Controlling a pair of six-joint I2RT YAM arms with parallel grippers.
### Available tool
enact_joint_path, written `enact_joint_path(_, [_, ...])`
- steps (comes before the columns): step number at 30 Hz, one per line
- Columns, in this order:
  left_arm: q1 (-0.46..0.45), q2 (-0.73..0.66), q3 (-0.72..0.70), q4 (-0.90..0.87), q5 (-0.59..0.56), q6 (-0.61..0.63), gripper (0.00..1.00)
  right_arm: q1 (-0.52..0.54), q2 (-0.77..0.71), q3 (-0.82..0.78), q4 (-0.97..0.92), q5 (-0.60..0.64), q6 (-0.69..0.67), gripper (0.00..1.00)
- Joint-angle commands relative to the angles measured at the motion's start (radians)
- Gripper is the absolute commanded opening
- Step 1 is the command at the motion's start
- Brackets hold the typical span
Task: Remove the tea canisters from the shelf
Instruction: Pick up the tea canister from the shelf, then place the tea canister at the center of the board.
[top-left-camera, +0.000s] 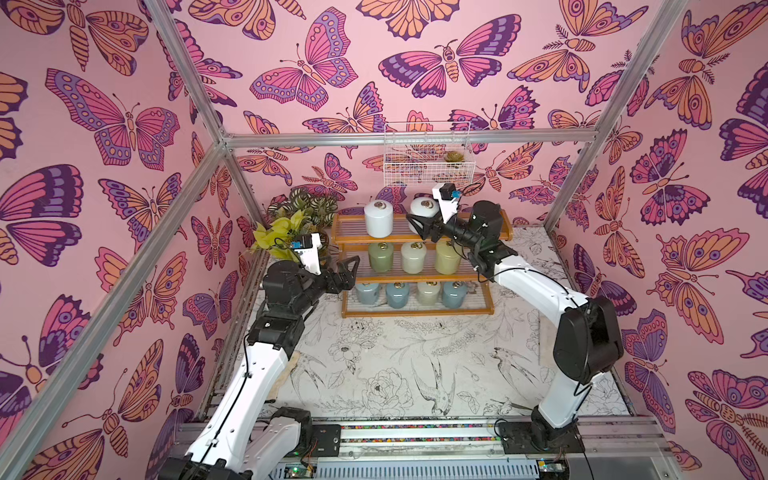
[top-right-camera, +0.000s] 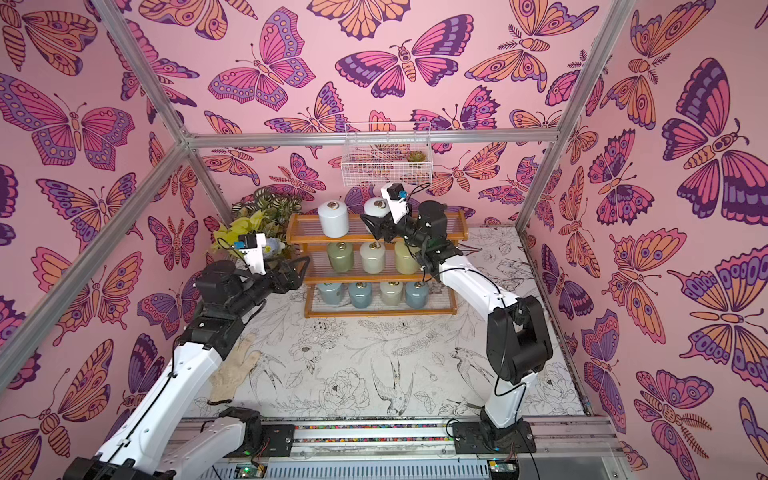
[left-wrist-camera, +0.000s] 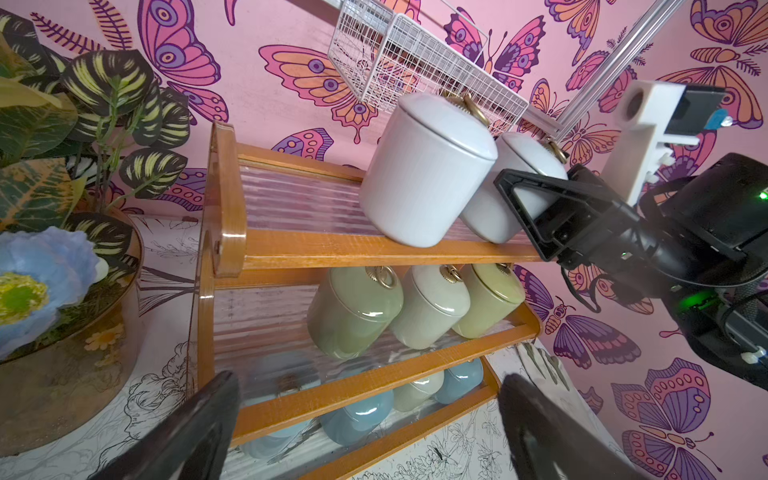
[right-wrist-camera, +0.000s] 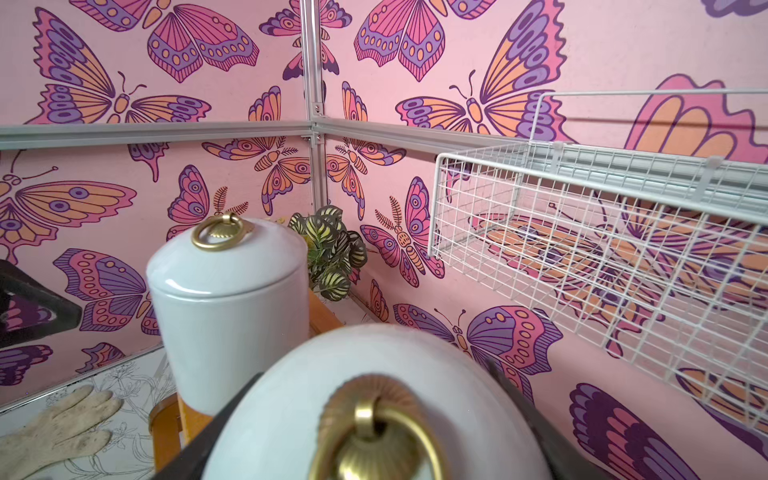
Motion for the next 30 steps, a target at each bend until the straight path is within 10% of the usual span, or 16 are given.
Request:
enact_joint_path(1, [-0.005,-0.011,-0.014,0.013,-0.014,0.019,1.0,0.005,-0.109,-0.011,0.097,-0.058,0.0,0.46])
enact_joint_path(18, [-0.004,-0.039,-0.014,0.01,-0.155,0.039,1.0,0.214,-0.317,-0.296,0.022,-0.154,-0.147,0.47])
enact_joint_path(30, [-0.002,-0.065,-0.008,-0.029,-0.332,0.015,1.0,0.391,0.05,-0.419,0.619,-0.125,0.106,0.47])
